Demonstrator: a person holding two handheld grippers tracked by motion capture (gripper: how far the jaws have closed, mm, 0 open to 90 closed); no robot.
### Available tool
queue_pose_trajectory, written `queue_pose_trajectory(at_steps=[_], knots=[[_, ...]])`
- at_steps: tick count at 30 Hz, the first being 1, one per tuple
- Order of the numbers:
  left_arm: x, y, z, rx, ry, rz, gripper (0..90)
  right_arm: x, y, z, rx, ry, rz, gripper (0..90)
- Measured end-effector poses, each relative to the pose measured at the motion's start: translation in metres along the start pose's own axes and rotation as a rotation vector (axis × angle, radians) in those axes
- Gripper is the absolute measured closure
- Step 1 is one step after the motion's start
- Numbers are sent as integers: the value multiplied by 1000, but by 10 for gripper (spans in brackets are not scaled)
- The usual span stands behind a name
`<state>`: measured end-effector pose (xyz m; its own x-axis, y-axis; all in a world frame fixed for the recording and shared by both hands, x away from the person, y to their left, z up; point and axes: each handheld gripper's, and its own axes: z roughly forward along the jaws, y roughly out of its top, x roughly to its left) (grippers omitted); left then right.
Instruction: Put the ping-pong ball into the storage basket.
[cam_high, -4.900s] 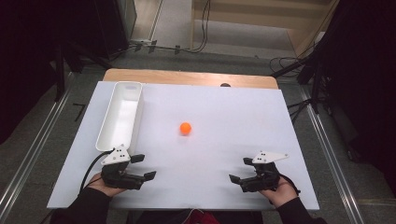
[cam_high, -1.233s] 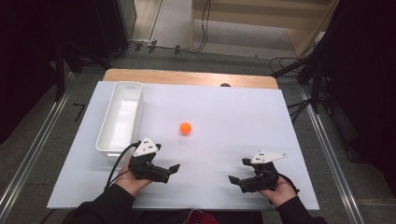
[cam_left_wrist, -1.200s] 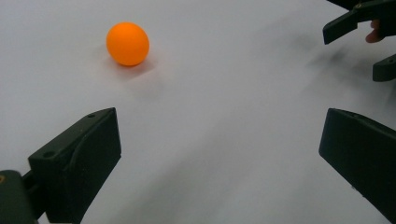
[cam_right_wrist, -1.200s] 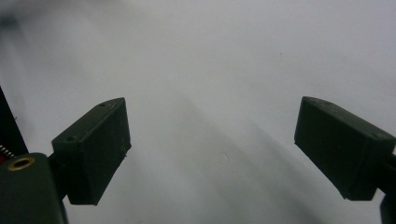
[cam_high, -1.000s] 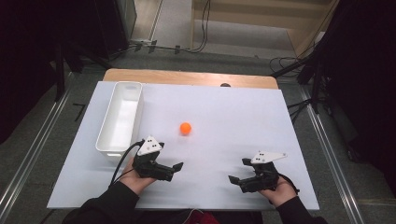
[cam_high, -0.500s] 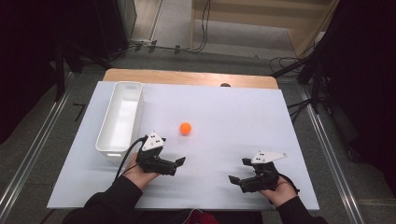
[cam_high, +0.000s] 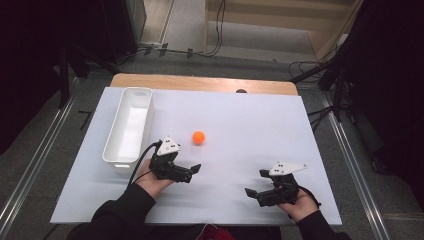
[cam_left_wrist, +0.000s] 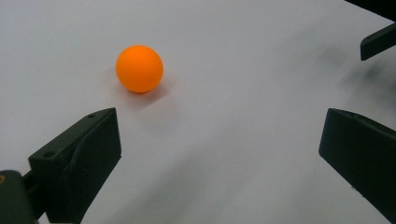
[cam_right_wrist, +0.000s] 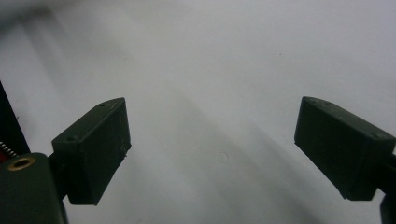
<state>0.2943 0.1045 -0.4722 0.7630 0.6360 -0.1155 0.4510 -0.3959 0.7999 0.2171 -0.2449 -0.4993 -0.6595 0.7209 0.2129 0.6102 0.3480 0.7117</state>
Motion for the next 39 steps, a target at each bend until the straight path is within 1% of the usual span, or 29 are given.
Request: queue_pose_trajectory(at_steps=[3,6,8,12,18,19,21,25,26,31,34,37,39], knots=[[1,2,1,6,-3,6,0,0,0,0,0,0,0,93],[0,4,4,2,-3,11,0,0,0,0,0,1,-4,93],[1,5,5,15,-7,17,0,0,0,0,1,0,-4,93],[2,7,10,37,0,22,0,0,0,0,2,2,-3,93],[4,9,15,38,9,13,0,0,0,0,3,1,-4,93],[5,10,15,42,9,19,0,0,0,0,2,1,-4,93],[5,11,16,49,23,26,0,0,0,0,3,1,-4,93],[6,14,18,42,20,19,0,0,0,0,4,4,-3,93],[7,14,18,35,19,11,0,0,0,0,4,4,-4,93],[10,17,20,41,23,7,0,0,0,0,4,4,-3,93],[10,19,23,38,26,7,0,0,0,0,5,3,-3,93],[11,21,26,43,32,20,0,0,0,0,3,2,-4,93],[11,23,27,40,33,19,0,0,0,0,3,1,-4,93]])
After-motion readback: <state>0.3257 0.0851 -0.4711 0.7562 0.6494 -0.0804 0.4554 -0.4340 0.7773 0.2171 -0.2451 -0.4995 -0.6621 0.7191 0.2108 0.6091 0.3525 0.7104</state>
